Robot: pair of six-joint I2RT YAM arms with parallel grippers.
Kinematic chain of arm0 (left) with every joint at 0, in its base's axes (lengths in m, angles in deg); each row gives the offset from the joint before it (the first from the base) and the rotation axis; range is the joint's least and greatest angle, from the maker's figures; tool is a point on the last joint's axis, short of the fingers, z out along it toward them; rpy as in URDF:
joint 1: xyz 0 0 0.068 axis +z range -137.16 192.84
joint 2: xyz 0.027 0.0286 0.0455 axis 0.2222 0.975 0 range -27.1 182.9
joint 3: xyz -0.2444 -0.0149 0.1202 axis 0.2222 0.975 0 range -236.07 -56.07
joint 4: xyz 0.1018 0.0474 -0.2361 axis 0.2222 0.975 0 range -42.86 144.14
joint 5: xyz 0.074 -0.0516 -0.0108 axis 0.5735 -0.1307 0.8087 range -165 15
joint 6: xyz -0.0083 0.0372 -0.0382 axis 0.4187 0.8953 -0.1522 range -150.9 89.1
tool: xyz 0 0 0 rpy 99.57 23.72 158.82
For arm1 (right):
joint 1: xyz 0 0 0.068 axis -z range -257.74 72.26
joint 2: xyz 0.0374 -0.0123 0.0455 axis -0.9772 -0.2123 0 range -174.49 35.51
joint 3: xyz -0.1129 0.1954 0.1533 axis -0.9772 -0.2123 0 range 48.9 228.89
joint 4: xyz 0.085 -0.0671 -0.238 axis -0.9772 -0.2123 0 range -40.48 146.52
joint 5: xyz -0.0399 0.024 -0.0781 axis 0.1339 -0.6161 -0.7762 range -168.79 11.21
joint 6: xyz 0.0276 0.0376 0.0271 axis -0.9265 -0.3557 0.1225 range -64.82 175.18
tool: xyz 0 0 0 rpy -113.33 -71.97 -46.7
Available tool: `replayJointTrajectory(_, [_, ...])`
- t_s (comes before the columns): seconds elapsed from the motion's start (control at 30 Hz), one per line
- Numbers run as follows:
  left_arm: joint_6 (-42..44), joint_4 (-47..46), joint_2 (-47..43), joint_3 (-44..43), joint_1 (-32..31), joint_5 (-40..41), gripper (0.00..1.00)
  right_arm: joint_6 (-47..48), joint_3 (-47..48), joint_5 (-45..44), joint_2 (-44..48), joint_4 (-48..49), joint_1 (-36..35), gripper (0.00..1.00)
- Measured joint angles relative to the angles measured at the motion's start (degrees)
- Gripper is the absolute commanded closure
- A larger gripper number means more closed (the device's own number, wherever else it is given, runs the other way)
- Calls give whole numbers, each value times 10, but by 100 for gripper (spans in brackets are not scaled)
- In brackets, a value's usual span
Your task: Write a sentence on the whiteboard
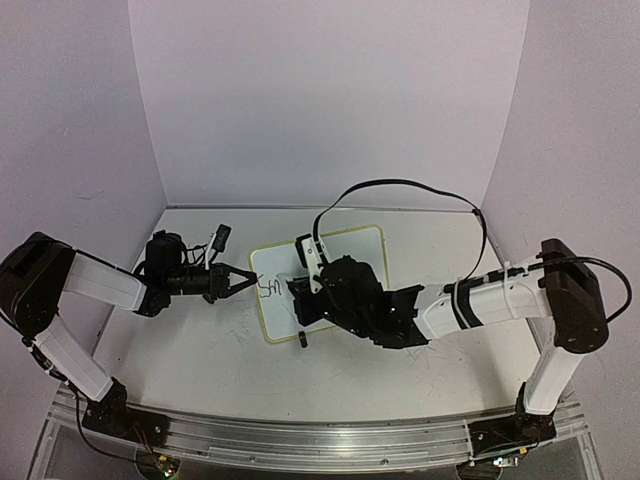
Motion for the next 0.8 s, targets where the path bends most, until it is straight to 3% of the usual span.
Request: replayJointTrajectory(0.8, [1, 4, 0, 0, 0, 3, 100, -17, 10, -10, -18, -20, 6, 100])
